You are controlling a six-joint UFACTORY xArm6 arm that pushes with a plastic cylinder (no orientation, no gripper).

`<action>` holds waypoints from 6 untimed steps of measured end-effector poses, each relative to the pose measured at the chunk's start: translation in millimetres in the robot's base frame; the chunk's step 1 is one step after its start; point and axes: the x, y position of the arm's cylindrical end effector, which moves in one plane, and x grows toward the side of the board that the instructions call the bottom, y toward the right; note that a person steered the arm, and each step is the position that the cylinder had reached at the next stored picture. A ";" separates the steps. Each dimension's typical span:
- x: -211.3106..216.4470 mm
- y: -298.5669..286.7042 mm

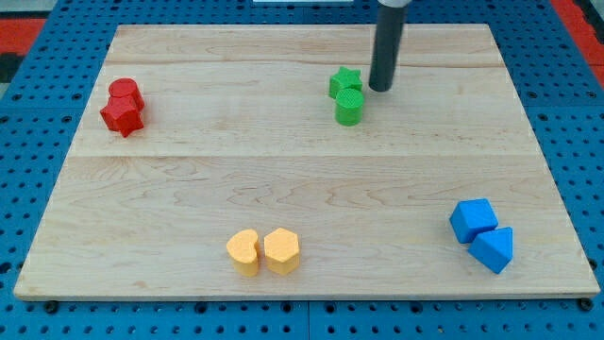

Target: Adjust the green circle diagonally bottom left to the green star

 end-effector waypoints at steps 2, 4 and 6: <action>48.0 -40.4; 29.3 -71.4; 10.5 -31.4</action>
